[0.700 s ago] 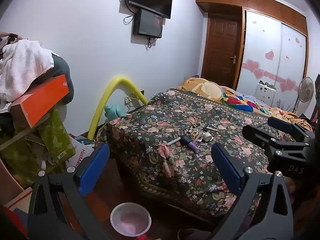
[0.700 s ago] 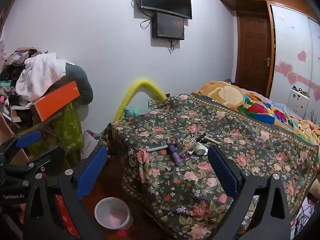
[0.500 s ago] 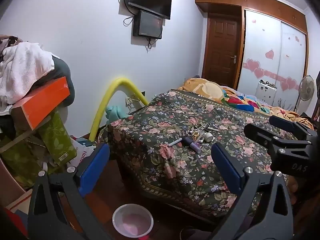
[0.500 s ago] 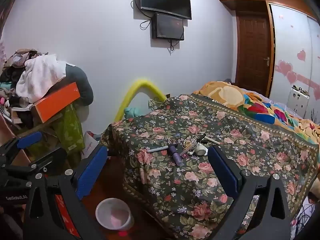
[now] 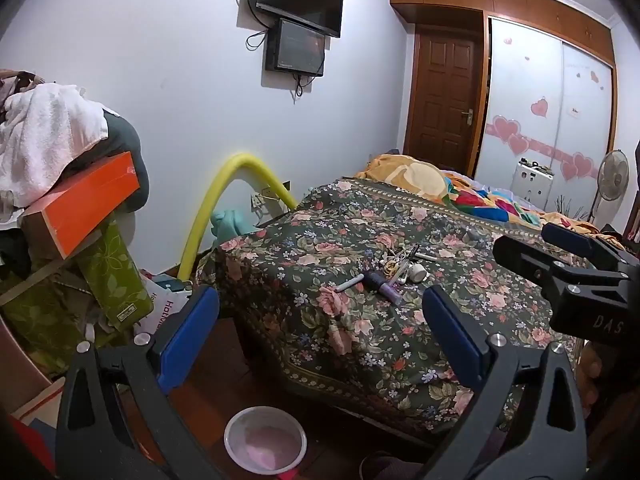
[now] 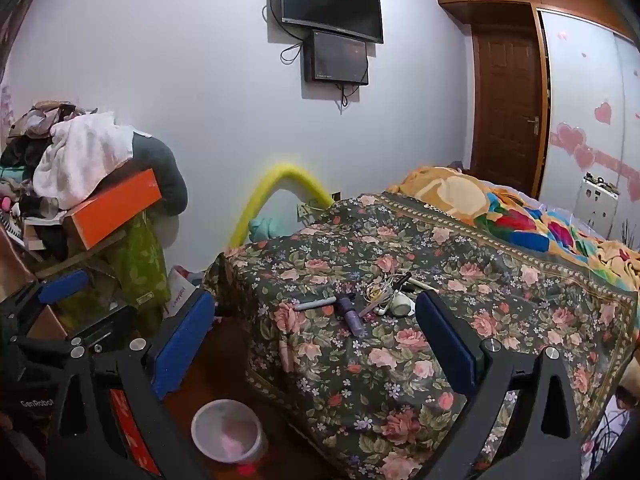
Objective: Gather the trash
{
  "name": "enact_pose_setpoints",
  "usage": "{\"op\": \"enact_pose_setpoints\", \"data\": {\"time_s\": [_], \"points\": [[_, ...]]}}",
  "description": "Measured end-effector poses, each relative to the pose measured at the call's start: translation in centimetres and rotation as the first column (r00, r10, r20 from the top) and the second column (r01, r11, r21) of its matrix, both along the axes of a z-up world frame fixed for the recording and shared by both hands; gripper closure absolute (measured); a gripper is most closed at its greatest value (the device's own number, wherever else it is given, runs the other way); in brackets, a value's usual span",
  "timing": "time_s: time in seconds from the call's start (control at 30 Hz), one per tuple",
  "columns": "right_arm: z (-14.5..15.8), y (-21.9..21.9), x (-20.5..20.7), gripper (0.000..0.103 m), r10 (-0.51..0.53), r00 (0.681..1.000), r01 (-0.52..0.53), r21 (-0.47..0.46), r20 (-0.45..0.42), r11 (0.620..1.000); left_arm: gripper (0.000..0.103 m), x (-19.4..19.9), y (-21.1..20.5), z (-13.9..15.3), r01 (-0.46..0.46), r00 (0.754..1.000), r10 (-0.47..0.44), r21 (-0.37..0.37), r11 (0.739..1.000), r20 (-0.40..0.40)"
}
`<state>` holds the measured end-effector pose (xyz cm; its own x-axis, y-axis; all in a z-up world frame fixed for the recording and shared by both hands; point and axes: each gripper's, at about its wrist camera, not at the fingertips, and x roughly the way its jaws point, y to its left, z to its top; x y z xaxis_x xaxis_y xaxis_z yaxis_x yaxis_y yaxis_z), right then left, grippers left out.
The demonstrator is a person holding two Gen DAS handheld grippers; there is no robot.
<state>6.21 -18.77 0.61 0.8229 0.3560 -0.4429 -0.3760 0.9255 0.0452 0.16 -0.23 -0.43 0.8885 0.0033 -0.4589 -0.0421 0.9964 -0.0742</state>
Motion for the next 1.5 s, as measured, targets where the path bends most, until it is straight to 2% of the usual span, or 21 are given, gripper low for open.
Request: {"op": "enact_pose_setpoints", "data": {"time_s": [1.5], "points": [[-0.20, -0.59, -0.28, 0.003, -0.001, 1.000, 0.001, -0.006, -0.002, 1.000, 0.001, 0.26, -0.02, -0.21, -0.008, 1.000, 0.008, 0.003, 1.000, -0.005]]}}
